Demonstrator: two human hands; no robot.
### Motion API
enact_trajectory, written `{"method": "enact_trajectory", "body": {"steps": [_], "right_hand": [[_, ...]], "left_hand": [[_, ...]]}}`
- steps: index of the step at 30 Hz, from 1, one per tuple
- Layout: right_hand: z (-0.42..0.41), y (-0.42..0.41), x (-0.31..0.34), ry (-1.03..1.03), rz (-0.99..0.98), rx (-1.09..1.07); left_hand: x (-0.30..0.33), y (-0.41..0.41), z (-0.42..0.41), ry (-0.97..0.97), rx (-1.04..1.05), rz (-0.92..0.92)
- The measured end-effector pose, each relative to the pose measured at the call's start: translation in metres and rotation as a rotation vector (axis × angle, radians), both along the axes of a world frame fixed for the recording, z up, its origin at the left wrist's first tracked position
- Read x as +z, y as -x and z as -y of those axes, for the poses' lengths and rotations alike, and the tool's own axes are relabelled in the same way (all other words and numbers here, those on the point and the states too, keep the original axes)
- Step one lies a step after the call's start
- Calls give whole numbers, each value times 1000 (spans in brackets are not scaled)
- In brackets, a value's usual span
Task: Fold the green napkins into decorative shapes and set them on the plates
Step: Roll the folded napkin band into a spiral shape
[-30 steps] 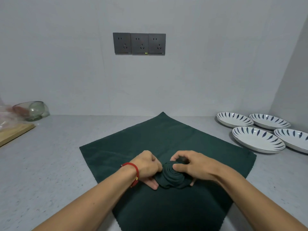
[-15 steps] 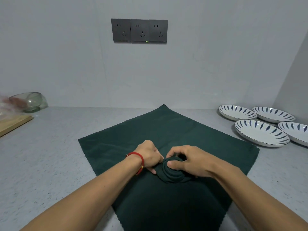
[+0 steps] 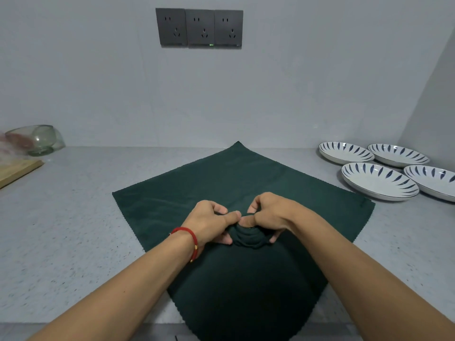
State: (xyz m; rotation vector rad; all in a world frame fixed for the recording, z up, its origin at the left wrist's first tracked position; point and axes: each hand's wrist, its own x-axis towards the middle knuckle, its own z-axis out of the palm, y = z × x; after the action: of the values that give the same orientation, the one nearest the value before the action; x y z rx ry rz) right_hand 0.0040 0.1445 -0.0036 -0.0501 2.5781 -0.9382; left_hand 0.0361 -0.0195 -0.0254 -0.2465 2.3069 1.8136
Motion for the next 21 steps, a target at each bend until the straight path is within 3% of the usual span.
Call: {"method": "enact_trajectory", "body": {"steps": [6,11,14,18,21], "right_hand": [[-1,5,-5,44,-32,-42],[3,-1,3,-142,-86,-80],[4,-6,6,-191,-118,-92],[-4,-10,1,-116,-163,-118],[-12,-10,-6,13,-169,-165]], "left_hand": [[2,-21,-5,-106,5,16],[0,-15,-13,-24,129,-22],[0,-16,-15,-77,165,-38],[4,-15,-11,-216,153,34],[8,-12,-14,-165,79,66]]}}
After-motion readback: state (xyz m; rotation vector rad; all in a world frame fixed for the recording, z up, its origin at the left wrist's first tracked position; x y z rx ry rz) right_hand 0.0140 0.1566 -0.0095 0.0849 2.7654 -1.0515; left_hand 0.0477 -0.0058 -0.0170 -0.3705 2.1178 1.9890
